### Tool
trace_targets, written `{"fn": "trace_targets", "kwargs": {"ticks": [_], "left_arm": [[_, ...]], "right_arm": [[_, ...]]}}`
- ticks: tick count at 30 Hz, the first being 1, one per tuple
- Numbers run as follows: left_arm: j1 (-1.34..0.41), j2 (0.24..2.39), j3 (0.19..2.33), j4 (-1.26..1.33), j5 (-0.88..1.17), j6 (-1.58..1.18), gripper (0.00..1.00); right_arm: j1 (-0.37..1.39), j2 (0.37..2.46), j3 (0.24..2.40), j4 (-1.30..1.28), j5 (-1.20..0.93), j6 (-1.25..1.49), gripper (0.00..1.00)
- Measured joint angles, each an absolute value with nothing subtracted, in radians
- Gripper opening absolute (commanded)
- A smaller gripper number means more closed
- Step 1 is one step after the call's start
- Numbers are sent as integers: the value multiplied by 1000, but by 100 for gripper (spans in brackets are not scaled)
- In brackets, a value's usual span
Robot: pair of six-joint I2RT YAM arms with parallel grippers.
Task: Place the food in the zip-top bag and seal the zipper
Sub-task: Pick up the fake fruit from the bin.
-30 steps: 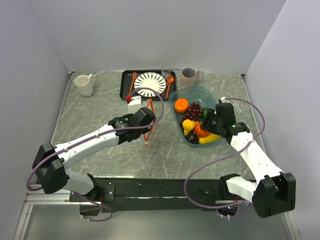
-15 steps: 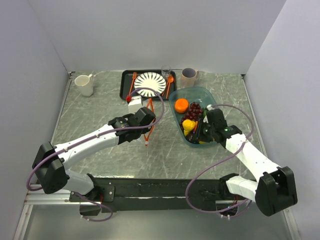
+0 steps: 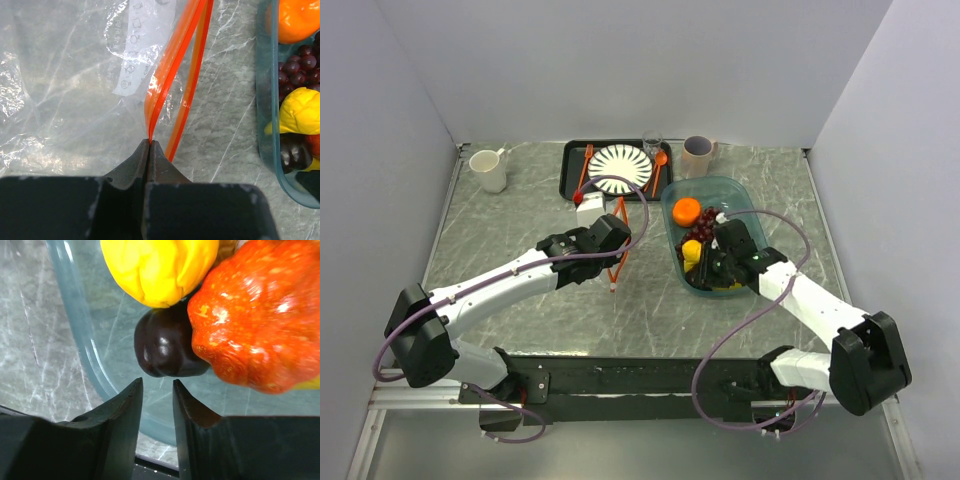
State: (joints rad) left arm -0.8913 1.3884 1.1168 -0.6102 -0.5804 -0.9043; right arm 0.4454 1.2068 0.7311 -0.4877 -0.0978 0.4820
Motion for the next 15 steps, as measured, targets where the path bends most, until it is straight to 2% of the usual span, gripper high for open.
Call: {"fn": "trace_targets", "kwargs": {"ticks": [5,10,15], "left_arm": [[-891,1388,1117,-610,-580,-904,1],[-891,1388,1117,-610,-580,-904,1],[-891,1384,1117,-610,-580,-903,1]], "right_arm": [[442,1159,832,-517,-48,488,80],[359,1163,969,-502,-12,494,81],[245,1305,1060,-475,-1,499,81]]}}
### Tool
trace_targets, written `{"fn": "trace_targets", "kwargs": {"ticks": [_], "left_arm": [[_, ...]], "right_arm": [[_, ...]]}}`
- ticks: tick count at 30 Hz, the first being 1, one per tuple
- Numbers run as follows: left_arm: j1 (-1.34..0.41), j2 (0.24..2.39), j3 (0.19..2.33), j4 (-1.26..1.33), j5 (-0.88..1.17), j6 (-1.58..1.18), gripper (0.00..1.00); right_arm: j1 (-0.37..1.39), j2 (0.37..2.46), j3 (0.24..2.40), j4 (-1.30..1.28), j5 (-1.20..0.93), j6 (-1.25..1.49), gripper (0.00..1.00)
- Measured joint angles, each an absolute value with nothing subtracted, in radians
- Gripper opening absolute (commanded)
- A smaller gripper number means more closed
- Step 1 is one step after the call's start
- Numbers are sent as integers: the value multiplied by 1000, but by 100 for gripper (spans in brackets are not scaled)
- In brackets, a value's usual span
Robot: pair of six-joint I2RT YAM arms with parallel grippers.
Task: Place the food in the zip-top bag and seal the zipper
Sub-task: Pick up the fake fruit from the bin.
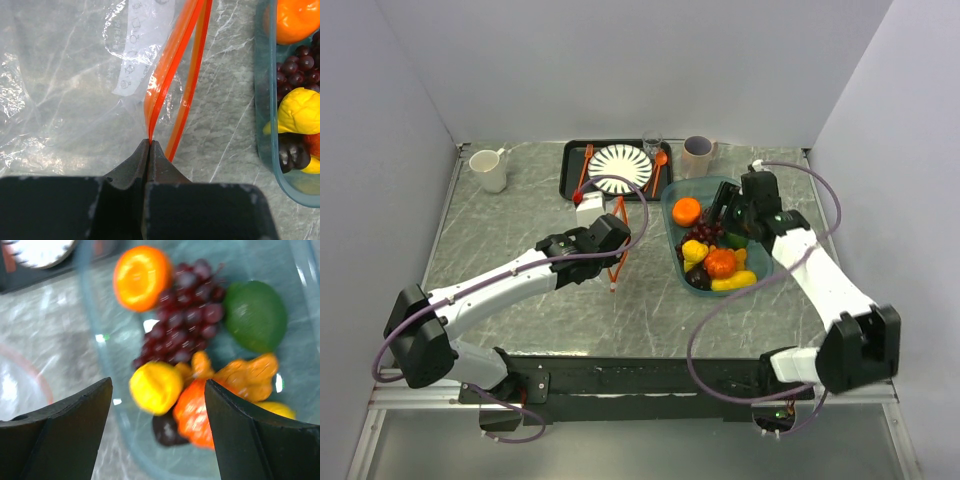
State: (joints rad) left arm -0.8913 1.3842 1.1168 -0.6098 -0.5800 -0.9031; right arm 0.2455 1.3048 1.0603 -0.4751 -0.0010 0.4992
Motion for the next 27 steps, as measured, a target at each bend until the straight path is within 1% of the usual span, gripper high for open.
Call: {"fn": "trace_targets", "kwargs": {"ticks": [6,15,20,23,24,26,27], "left_arm": [[-891,1383,1117,-610,-580,-903,1],[-891,1383,1129,-609,-571,-899,1],[-891,1386,1130,-609,-565,-896,1],[-891,1386,1130,-609,-561,-894,1],[-891,1387,1131,-609,-561,-893,1],[-891,1389,1132,-610,-558,-892,1],[-891,1391,1134,-609,-556,-892,1]], "right_arm": [[213,1504,1080,-453,-16,500,81],[208,1686,1150,-412,-34,500,80],[207,1753,1164,-382,-36,502,79],[206,1789,1165,-352,-39,508,69],[206,1795,1165,-347,-42,507,58],[206,1807,1166,-330,-49,510,48],[206,1809,1166,-323,-51,512,38]]}}
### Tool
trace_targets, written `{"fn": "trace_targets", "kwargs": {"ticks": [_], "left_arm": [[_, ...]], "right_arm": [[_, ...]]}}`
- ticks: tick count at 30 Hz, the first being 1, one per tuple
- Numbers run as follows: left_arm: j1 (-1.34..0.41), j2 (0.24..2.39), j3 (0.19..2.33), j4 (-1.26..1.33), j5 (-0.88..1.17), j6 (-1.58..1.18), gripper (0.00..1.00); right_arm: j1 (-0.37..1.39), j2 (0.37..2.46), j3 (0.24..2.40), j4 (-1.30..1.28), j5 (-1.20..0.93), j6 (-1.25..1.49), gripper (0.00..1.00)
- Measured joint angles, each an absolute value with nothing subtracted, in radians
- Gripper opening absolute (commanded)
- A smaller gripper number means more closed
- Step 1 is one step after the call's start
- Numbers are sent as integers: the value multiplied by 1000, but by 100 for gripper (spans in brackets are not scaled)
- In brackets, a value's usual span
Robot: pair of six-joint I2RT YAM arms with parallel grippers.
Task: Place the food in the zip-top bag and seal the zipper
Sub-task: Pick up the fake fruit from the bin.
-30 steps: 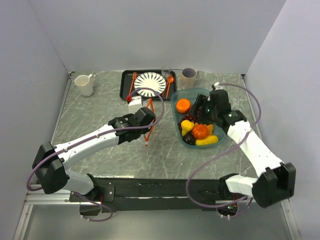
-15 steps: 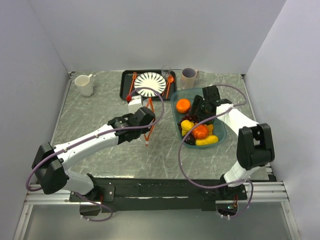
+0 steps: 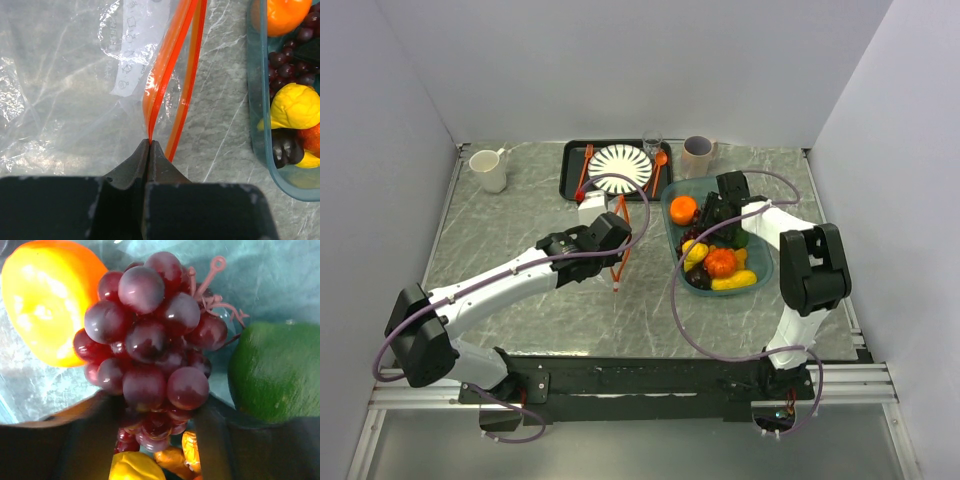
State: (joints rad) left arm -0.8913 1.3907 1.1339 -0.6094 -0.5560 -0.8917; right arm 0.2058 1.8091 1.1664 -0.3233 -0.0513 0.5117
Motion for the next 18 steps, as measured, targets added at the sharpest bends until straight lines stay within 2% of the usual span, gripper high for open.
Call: {"fn": "trace_targets", "kwargs": {"ticks": [6,11,18], "left_arm": [[-891,1392,1134,-609,-553,-891,1],[-891,1392,1134,-610,-553,-892,1],[-891,1392,1134,-609,-553,-891,1]], "right_arm": [[204,1799,1166,-312,-71,506,12],[203,1760,1150,-315,-94,501,8],[203,1642,1137,-322,-104,495,8]]}}
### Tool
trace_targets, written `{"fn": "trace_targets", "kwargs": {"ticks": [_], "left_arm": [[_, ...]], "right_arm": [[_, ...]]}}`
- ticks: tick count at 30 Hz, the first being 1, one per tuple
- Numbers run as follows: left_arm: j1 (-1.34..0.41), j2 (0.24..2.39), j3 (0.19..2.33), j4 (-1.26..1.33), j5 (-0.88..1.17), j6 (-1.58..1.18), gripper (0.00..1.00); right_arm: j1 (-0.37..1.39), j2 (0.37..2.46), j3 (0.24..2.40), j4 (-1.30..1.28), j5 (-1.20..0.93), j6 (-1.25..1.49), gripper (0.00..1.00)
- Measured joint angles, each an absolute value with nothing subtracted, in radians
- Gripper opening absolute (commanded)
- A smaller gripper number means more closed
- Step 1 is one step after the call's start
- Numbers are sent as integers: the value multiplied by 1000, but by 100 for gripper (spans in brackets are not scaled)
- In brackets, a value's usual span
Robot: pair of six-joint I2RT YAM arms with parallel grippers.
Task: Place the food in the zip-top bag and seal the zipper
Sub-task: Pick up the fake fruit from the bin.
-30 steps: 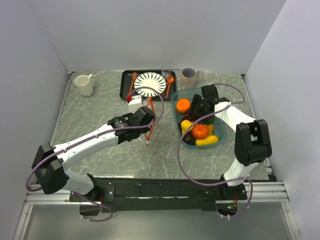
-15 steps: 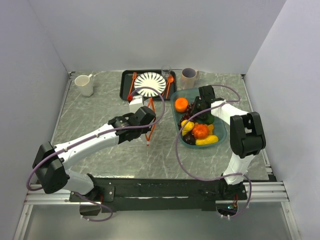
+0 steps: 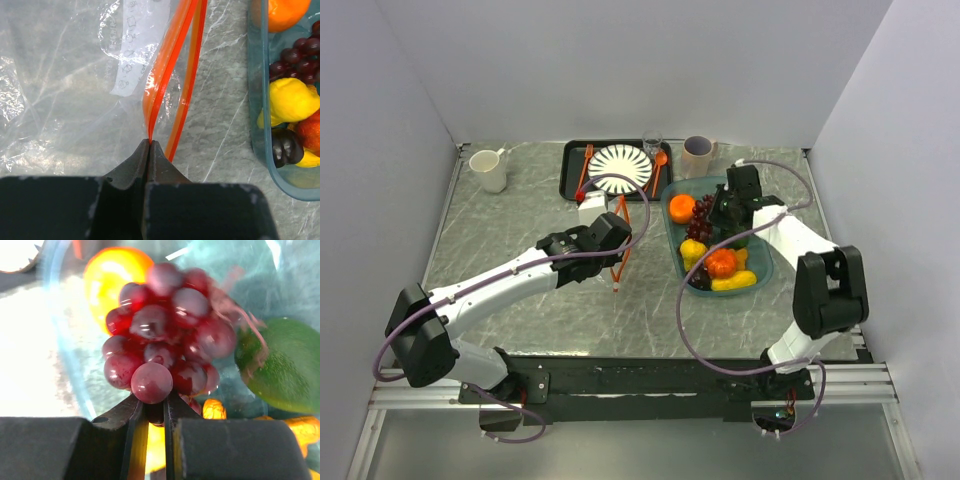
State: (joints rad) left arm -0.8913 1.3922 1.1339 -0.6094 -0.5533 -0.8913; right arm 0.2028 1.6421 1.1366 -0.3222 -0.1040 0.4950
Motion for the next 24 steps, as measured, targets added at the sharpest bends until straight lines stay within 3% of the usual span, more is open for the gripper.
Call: {"fn": "trace_targets", "kwargs": {"ticks": [24], "left_arm": [[-891,1389,1134,-607,-550,-892,1]], "right_arm": [[203,1299,1140,-409,-198,471,9]]}}
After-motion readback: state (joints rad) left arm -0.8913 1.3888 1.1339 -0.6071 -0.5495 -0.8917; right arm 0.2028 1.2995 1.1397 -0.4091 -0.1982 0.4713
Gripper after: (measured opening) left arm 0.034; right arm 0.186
